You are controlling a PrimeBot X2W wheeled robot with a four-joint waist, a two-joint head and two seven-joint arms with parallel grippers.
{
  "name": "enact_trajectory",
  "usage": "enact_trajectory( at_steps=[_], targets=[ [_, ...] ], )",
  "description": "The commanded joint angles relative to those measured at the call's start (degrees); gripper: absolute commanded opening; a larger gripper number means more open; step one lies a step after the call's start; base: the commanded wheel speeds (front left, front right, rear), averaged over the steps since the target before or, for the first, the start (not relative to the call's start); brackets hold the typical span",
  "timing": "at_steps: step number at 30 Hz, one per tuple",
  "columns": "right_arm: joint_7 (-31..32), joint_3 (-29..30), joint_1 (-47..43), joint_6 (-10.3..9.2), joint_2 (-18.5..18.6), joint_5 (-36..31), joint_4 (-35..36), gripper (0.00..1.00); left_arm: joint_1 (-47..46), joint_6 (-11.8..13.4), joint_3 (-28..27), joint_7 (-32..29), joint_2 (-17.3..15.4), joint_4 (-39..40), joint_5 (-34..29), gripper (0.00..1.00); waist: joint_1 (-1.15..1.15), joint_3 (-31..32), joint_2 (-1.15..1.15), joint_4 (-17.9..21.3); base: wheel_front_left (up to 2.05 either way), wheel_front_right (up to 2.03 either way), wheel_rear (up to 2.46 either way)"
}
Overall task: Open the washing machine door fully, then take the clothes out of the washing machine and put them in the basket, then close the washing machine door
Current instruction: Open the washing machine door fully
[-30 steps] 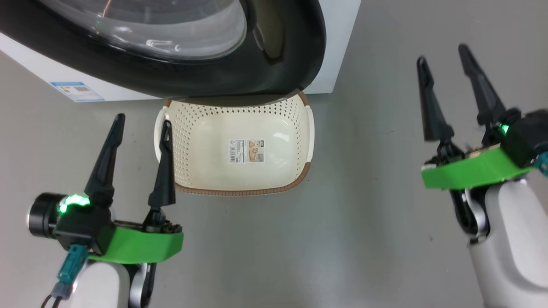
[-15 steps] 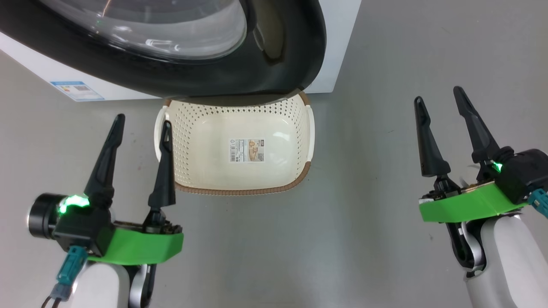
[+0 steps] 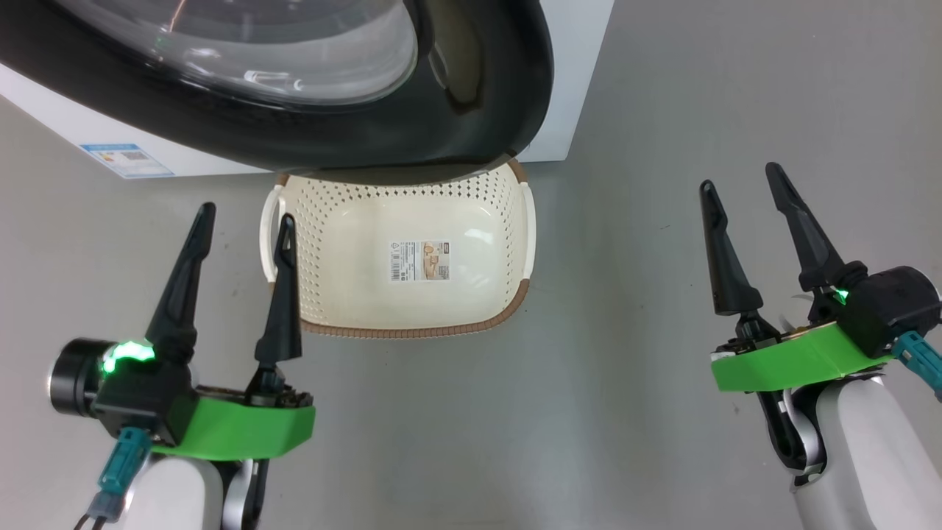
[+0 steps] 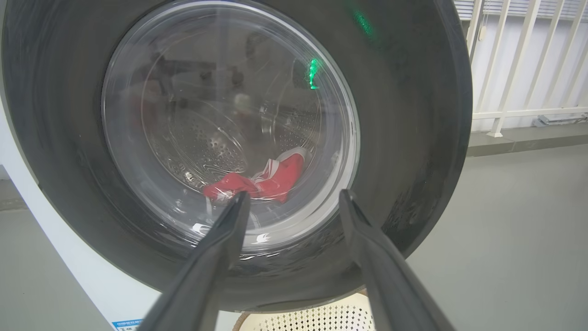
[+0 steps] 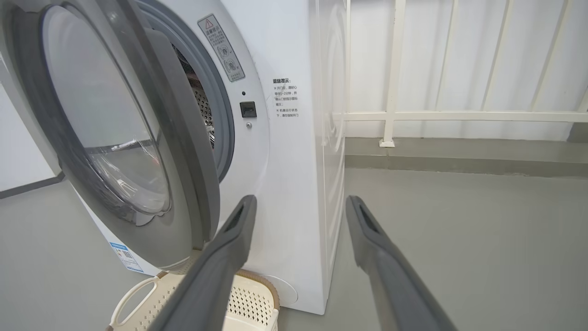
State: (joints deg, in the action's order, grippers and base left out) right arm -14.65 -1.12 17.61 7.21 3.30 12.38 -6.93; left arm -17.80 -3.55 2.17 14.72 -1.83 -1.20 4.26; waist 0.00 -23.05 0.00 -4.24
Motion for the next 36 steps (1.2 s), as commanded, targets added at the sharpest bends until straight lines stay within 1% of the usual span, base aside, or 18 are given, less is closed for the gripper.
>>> enact_trajectory(
  at_steps=[1, 5, 7, 8, 11, 17, 23, 25, 27, 30, 31, 33, 36],
  targets=[
    [-0.3, -1.7, -0.5, 0.28, -0.4, -0.3, 1.0, 1.00, 0.6, -0.2, -1.7, 0.3, -1.0, 1.2, 0.1, 1.00, 0.00, 0.2, 0.00, 0.0, 0.00, 0.00, 0.00],
    [-0.3, -2.3, -0.6, 0.28, -0.4, 0.0, 0.5, 1.00, 0.8, -0.3, -1.6, 0.3, -1.0, 1.1, 0.2, 1.00, 0.00, 0.4, 0.00, 0.0, 0.00, 0.00, 0.00],
    [-0.3, -2.7, -0.6, 0.28, -0.4, 0.2, 0.1, 0.36, 1.0, -0.2, -1.6, 0.3, -1.0, 1.1, 0.3, 1.00, 0.00, 0.6, 0.00, -0.1, 0.00, 0.00, 0.00],
    [-0.3, -2.8, -0.5, 0.28, -0.4, 0.2, -0.1, 0.00, 1.1, -0.2, -1.6, 0.3, -1.0, 1.0, 0.4, 1.00, 0.00, 0.7, 0.00, -0.2, 0.00, 0.00, 0.00],
    [-0.3, -3.3, 0.0, 0.28, -0.4, 3.4, -1.4, 0.00, 1.5, -0.2, -1.4, 0.3, -1.0, 0.9, 0.4, 1.00, 0.00, 1.0, 0.00, -0.4, 0.00, 0.00, 0.00],
    [-0.3, -4.6, 4.1, 0.28, -0.4, 14.7, -6.4, 0.00, 2.0, -0.3, -1.0, 0.3, -1.0, 0.5, 1.2, 1.00, 0.00, 1.6, 0.00, -1.1, 0.00, 0.00, 0.00],
    [-0.3, -7.4, 11.6, 0.28, -0.4, 32.8, -14.3, 0.00, 1.8, -0.4, -0.6, 0.3, -1.0, 0.3, 2.0, 1.00, 0.00, 2.0, 0.00, -2.0, 0.00, 0.00, 0.00],
    [1.4, -8.1, 14.8, 0.28, -0.4, 40.0, -16.7, 0.00, 1.9, -0.5, -0.6, 0.3, -1.0, 0.3, 2.1, 1.00, 0.00, 2.0, 0.00, -2.2, 0.00, 0.00, 0.00],
    [4.7, -7.8, 18.2, 0.28, -0.3, 48.1, -18.8, 0.00, 1.9, -0.5, -0.5, 0.3, -1.0, 0.3, 2.1, 1.00, 0.00, 1.9, 0.00, -2.4, 0.00, 0.00, 0.00],
    [11.9, -6.4, 22.9, 0.28, -0.3, 60.0, -21.5, 0.00, 2.0, -0.4, -0.4, 0.3, -1.0, -0.2, 2.9, 1.00, 0.00, 1.7, 0.00, -2.9, 0.00, 0.00, 0.00],
    [17.2, -5.0, 25.8, 0.28, -0.2, 66.5, -23.5, 0.00, 1.7, -0.4, 0.0, 0.3, -1.0, -0.5, 3.4, 1.00, 0.00, 1.4, 0.00, -3.5, 0.00, 0.00, 0.00],
    [22.9, -3.8, 28.5, 0.28, 0.1, 72.2, -25.4, 0.00, 1.4, -0.4, 0.5, 0.3, -1.0, -0.7, 3.7, 1.00, 0.00, 1.2, 0.00, -4.0, 0.00, 0.00, 0.00],
    [31.2, -2.0, 32.3, 0.28, 0.4, 79.1, -28.4, 0.00, 1.0, -0.3, 1.2, 0.3, -1.0, -1.0, 4.0, 1.00, 0.00, 0.9, 0.00, -4.8, 0.00, 0.00, 0.00]
  ],
)
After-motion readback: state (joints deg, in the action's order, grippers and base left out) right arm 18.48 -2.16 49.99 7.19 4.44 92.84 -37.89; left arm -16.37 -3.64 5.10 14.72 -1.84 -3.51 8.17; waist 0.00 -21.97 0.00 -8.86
